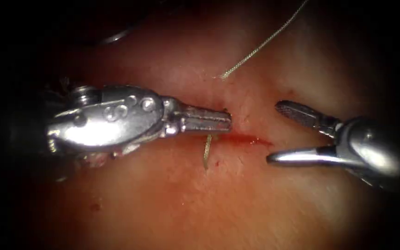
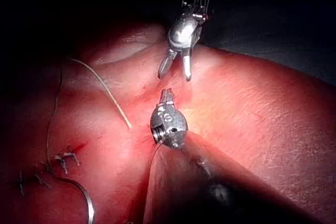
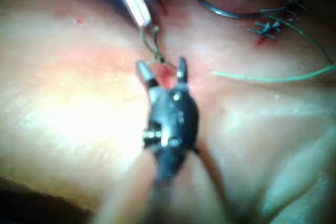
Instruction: Wound Closure
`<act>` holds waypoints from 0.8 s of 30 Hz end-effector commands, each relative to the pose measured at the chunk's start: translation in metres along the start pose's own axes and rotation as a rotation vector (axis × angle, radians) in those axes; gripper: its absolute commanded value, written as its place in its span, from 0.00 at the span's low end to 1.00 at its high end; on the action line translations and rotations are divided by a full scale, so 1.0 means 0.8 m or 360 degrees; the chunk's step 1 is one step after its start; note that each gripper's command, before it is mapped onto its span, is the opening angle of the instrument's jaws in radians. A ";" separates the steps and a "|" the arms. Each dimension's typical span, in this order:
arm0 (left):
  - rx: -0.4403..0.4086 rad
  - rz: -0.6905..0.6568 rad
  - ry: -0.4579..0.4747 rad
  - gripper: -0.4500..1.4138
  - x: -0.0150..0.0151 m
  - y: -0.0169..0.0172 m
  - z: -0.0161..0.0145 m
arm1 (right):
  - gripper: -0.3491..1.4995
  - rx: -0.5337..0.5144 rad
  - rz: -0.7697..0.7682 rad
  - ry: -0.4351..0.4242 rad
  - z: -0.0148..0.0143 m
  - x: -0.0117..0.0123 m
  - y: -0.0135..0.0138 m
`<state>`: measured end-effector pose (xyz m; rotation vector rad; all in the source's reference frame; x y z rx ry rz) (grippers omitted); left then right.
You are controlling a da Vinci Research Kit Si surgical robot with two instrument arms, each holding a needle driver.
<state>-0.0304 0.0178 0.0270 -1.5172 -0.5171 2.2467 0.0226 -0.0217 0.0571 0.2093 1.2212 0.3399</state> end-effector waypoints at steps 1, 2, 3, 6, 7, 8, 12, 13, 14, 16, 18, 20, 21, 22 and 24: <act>0.0008 0.0001 0.0000 0.00 -0.0006 -0.0008 0.0009 | 0.99 0.0021 -0.0034 0.0016 0.0024 0.0005 -0.0005; 0.0013 -0.0001 -0.0002 0.00 -0.0008 -0.0011 0.0008 | 0.99 0.0027 -0.0052 0.0021 0.0030 0.0009 -0.0009; 0.0021 -0.0002 0.0005 0.00 -0.0011 -0.0016 0.0006 | 0.99 0.0029 -0.0061 0.0023 0.0037 0.0012 -0.0012; 0.0034 -0.0005 0.0024 0.00 -0.0020 -0.0031 0.0000 | 0.99 0.0040 -0.0078 0.0033 0.0060 0.0023 -0.0019; 0.0037 -0.0005 0.0028 0.00 -0.0022 -0.0035 -0.0002 | 0.99 0.0032 -0.0075 0.0031 0.0068 0.0025 -0.0018; 0.0043 0.0002 0.0035 0.00 -0.0026 -0.0044 -0.0007 | 0.99 0.0018 -0.0072 0.0028 0.0079 0.0026 -0.0014; 0.0042 -0.0010 0.0048 0.00 -0.0030 -0.0054 -0.0012 | 0.99 -0.0053 -0.0075 -0.0053 0.0093 0.0017 -0.0002; 0.0043 -0.0010 0.0048 0.00 -0.0032 -0.0056 -0.0013 | 0.99 -0.0047 -0.0061 -0.0096 0.0098 0.0011 0.0002; 0.0045 -0.0010 0.0047 0.00 -0.0033 -0.0057 -0.0014 | 0.99 -0.0046 -0.0036 -0.0111 0.0100 0.0007 0.0004; 0.0046 -0.0011 0.0052 0.00 -0.0034 -0.0057 -0.0014 | 0.99 -0.0032 -0.0013 -0.0135 0.0109 -0.0005 0.0004; 0.0047 -0.0012 0.0051 0.00 -0.0033 -0.0056 -0.0014 | 0.99 -0.0031 -0.0007 -0.0140 0.0111 -0.0007 0.0002; 0.0046 -0.0014 0.0052 0.00 -0.0031 -0.0054 -0.0012 | 0.99 -0.0017 -0.0004 -0.0160 0.0116 -0.0010 -0.0002; 0.0043 -0.0015 0.0053 0.00 -0.0030 -0.0053 -0.0012 | 0.99 -0.0014 -0.0005 -0.0159 0.0118 -0.0010 -0.0003; 0.0045 -0.0017 0.0053 0.00 -0.0029 -0.0051 -0.0011 | 0.99 -0.0015 -0.0005 -0.0159 0.0120 -0.0010 -0.0003; 0.0039 -0.0021 0.0054 0.00 -0.0026 -0.0047 -0.0011 | 0.99 -0.0022 -0.0002 -0.0160 0.0126 -0.0008 -0.0002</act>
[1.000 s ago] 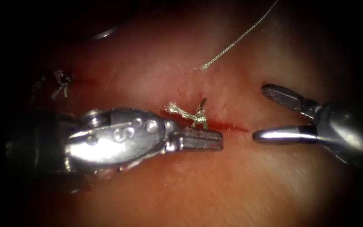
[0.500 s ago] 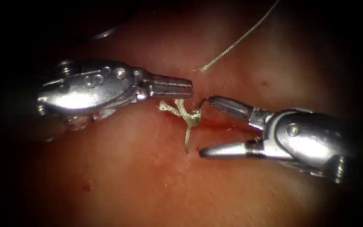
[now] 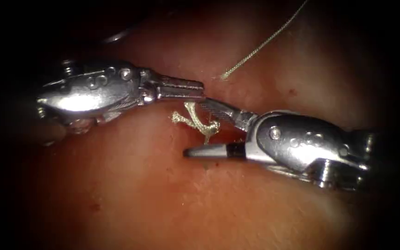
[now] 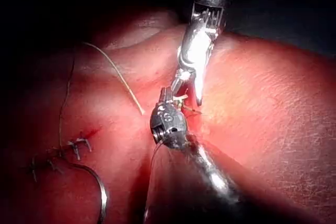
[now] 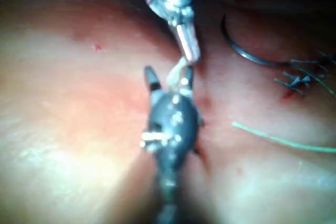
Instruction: Wound Closure
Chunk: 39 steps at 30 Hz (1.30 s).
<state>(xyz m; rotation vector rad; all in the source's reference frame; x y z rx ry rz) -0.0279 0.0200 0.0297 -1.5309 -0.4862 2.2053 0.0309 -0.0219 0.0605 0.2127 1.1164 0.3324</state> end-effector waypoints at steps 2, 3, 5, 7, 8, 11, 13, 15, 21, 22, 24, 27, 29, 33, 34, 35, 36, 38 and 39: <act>-0.0012 -0.0009 0.0005 0.00 0.0008 0.0005 0.0008 | 0.99 -0.0003 0.0002 0.0006 0.0025 0.0004 0.0001; -0.0012 -0.0009 0.0005 0.00 0.0008 0.0005 0.0008 | 0.99 -0.0003 0.0002 0.0006 0.0025 0.0004 0.0001; -0.0012 -0.0017 0.0005 0.00 0.0016 0.0010 0.0006 | 0.99 0.0001 0.0001 0.0003 0.0033 0.0004 0.0002; -0.0015 -0.0027 0.0016 0.00 0.0033 0.0022 0.0003 | 0.99 -0.0008 0.0001 -0.0004 0.0042 0.0004 0.0004; -0.0018 -0.0030 0.0017 0.00 0.0036 0.0025 0.0003 | 0.99 -0.0010 0.0000 -0.0004 0.0044 0.0003 0.0004; -0.0032 -0.0025 0.0023 0.00 0.0043 0.0035 0.0009 | 0.99 0.0013 -0.0015 -0.0026 0.0058 -0.0009 0.0004; -0.0035 -0.0025 0.0024 0.00 0.0044 0.0037 0.0011 | 0.99 0.0014 -0.0020 -0.0035 0.0066 -0.0013 0.0004; -0.0039 -0.0025 0.0025 0.00 0.0044 0.0039 0.0012 | 0.99 0.0014 -0.0024 -0.0034 0.0074 -0.0017 0.0005; -0.0042 -0.0021 0.0025 0.00 0.0041 0.0035 0.0012 | 0.99 0.0006 -0.0012 -0.0026 0.0079 -0.0008 0.0011; -0.0042 -0.0020 0.0025 0.00 0.0040 0.0034 0.0013 | 0.99 0.0006 -0.0011 -0.0026 0.0080 -0.0007 0.0012; -0.0043 -0.0019 0.0025 0.00 0.0039 0.0033 0.0012 | 0.99 0.0005 -0.0010 -0.0026 0.0080 -0.0006 0.0012; -0.0045 -0.0017 0.0025 0.00 0.0037 0.0031 0.0012 | 0.99 0.0003 -0.0010 -0.0021 0.0082 -0.0005 0.0011; -0.0044 -0.0016 0.0025 0.00 0.0037 0.0030 0.0012 | 0.99 0.0001 -0.0009 -0.0012 0.0082 -0.0004 0.0010; -0.0043 -0.0016 0.0025 0.00 0.0036 0.0031 0.0013 | 0.97 -0.0006 -0.0003 0.0011 0.0080 -0.0001 0.0012; -0.0043 -0.0016 0.0025 0.00 0.0036 0.0031 0.0013 | 0.93 0.0014 0.0013 0.0016 0.0080 -0.0001 0.0011; -0.0042 -0.0016 0.0025 0.00 0.0036 0.0031 0.0013 | 0.85 0.0043 0.0019 0.0025 0.0080 -0.0002 0.0010; -0.0042 -0.0016 0.0025 0.00 0.0037 0.0031 0.0013 | 0.75 0.0080 0.0023 0.0037 0.0081 -0.0004 0.0008; -0.0046 -0.0017 0.0026 0.00 0.0037 0.0032 0.0014 | 0.54 0.0110 0.0021 0.0040 0.0081 -0.0005 0.0007; -0.0046 -0.0017 0.0026 0.00 0.0037 0.0032 0.0014 | 0.42 0.0126 0.0015 0.0045 0.0080 -0.0004 0.0007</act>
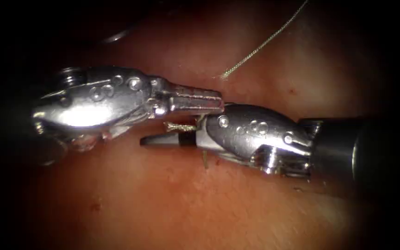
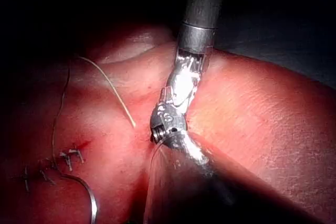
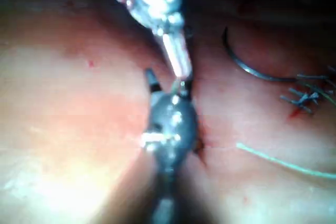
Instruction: Wound Closure
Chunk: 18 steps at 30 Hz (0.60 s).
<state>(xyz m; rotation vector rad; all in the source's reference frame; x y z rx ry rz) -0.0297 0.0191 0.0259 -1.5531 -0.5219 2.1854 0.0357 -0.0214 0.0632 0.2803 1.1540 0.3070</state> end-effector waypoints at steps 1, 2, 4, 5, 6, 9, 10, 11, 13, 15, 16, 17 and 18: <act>-0.0001 0.0002 0.0003 0.00 -0.0002 -0.0003 0.0009 | 0.21 0.0032 -0.0013 0.0005 0.0011 0.0000 0.0001; -0.0005 0.0002 0.0004 0.00 -0.0002 -0.0003 0.0009 | 0.08 0.0039 -0.0016 0.0007 0.0010 0.0001 0.0001; -0.0005 0.0002 0.0004 0.00 -0.0002 -0.0002 0.0010 | 0.00 0.0033 -0.0019 0.0021 0.0008 0.0005 0.0001; -0.0005 0.0002 0.0004 0.00 -0.0002 -0.0002 0.0010 | 0.00 0.0033 -0.0019 0.0021 0.0008 0.0005 0.0001; -0.0004 0.0002 0.0004 0.00 -0.0001 -0.0002 0.0010 | 0.00 0.0035 -0.0019 0.0027 0.0008 0.0007 0.0001; -0.0007 0.0001 0.0005 0.00 0.0000 0.0000 0.0011 | 0.00 0.0070 0.0001 0.0046 0.0005 0.0009 0.0001; -0.0007 0.0001 0.0005 0.00 0.0000 0.0000 0.0012 | 0.00 0.0080 0.0000 0.0049 0.0005 0.0009 0.0001; -0.0011 0.0001 0.0006 0.00 0.0000 0.0000 0.0012 | 0.00 0.0089 -0.0003 0.0051 0.0005 0.0008 0.0002; -0.0011 0.0001 0.0006 0.00 0.0000 0.0000 0.0013 | 0.00 0.0100 -0.0007 0.0055 0.0005 0.0008 0.0003; -0.0011 0.0001 0.0006 0.00 0.0000 0.0000 0.0013 | 0.00 0.0131 -0.0021 0.0054 0.0002 0.0007 0.0007; -0.0011 0.0001 0.0006 0.00 0.0000 0.0000 0.0013 | 0.00 0.0116 -0.0030 0.0020 0.0000 0.0007 0.0008; -0.0011 0.0001 0.0006 0.00 0.0000 0.0000 0.0013 | 0.00 0.0116 -0.0030 0.0020 0.0000 0.0007 0.0008; -0.0011 0.0001 0.0006 0.00 0.0000 0.0000 0.0013 | 0.00 0.0110 -0.0032 0.0009 -0.0002 0.0007 0.0008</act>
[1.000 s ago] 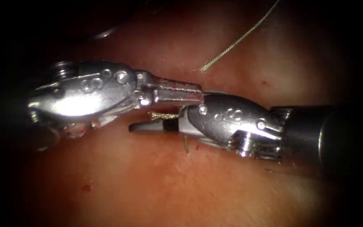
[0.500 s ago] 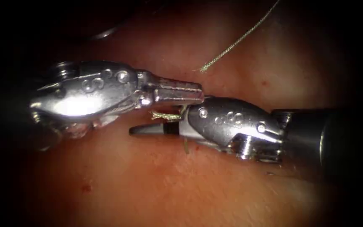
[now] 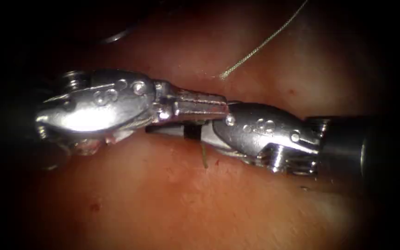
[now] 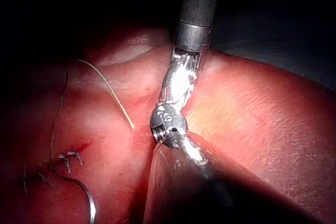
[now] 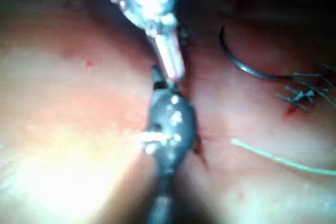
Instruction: Wound Closure
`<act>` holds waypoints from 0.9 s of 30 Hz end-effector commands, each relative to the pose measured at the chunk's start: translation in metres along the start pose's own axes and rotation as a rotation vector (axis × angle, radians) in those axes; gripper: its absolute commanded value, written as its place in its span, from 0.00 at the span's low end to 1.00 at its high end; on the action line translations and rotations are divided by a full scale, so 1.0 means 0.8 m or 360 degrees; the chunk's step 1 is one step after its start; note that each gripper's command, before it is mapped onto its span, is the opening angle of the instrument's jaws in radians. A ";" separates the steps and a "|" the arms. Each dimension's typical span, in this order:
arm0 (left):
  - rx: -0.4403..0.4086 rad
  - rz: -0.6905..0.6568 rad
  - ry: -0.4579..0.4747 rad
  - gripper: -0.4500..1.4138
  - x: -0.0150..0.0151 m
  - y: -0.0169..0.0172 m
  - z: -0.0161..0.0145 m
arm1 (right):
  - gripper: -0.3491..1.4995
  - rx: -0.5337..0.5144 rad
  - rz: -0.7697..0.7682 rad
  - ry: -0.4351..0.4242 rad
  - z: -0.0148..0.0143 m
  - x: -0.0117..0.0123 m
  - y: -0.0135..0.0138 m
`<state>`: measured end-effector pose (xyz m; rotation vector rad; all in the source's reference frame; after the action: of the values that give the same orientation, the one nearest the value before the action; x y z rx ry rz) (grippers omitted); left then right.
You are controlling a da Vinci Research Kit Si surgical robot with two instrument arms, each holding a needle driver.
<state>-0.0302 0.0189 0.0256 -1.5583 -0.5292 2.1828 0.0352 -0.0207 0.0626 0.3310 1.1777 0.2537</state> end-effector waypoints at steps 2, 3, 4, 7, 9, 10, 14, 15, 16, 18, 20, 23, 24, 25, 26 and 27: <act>-0.0002 0.0003 0.0002 0.00 -0.0003 -0.0005 0.0009 | 0.00 -0.0022 -0.0005 -0.0013 0.0003 -0.0001 0.0001; -0.0002 0.0003 0.0002 0.00 -0.0003 -0.0005 0.0009 | 0.00 -0.0022 -0.0005 -0.0013 0.0003 -0.0001 0.0001; -0.0002 0.0002 0.0002 0.00 -0.0003 -0.0006 0.0009 | 0.00 -0.0020 -0.0004 -0.0018 0.0002 -0.0001 0.0000; -0.0004 0.0002 0.0003 0.00 -0.0002 -0.0008 0.0008 | 0.00 -0.0028 0.0002 -0.0014 0.0003 0.0003 0.0004; -0.0007 0.0002 0.0003 0.00 -0.0002 -0.0010 0.0007 | 0.00 -0.0028 0.0005 0.0036 0.0004 0.0006 0.0004; -0.0008 0.0002 0.0004 0.00 -0.0003 -0.0011 0.0006 | 0.26 -0.0036 0.0007 0.0059 0.0005 0.0008 0.0004; -0.0011 -0.0001 0.0014 0.00 0.0000 -0.0014 0.0003 | 0.93 -0.0125 0.0016 0.0040 0.0018 0.0015 0.0000; -0.0013 -0.0003 0.0019 0.00 0.0001 -0.0016 0.0002 | 0.97 -0.0138 0.0048 0.0052 0.0024 0.0018 0.0001; -0.0014 -0.0004 0.0024 0.00 0.0002 -0.0017 0.0001 | 0.99 -0.0157 0.0051 0.0056 0.0025 0.0019 0.0002; -0.0016 -0.0005 0.0030 0.00 0.0003 -0.0020 0.0000 | 0.99 -0.0172 0.0064 0.0082 0.0027 0.0021 0.0004; -0.0017 -0.0005 0.0035 0.00 0.0003 -0.0021 -0.0001 | 0.99 -0.0172 0.0065 0.0082 0.0027 0.0021 0.0004; -0.0023 -0.0006 0.0036 0.00 0.0004 -0.0021 -0.0003 | 0.63 -0.0134 0.0059 0.0092 0.0021 0.0019 0.0000; -0.0023 -0.0006 0.0036 0.00 0.0004 -0.0021 -0.0003 | 0.63 -0.0134 0.0059 0.0092 0.0021 0.0019 0.0000; -0.0022 -0.0007 0.0040 0.00 0.0004 -0.0021 -0.0003 | 0.08 -0.0007 0.0045 0.0131 0.0015 0.0016 -0.0003; -0.0022 -0.0007 0.0040 0.00 0.0004 -0.0021 -0.0003 | 0.08 -0.0007 0.0045 0.0131 0.0015 0.0016 -0.0003; -0.0021 -0.0008 0.0040 0.00 0.0005 -0.0020 -0.0003 | 0.00 -0.0004 0.0047 0.0112 0.0008 0.0017 -0.0004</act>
<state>-0.0294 0.0204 0.0254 -1.5859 -0.5422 2.1571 0.0356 -0.0207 0.0611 0.3384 1.2395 0.2977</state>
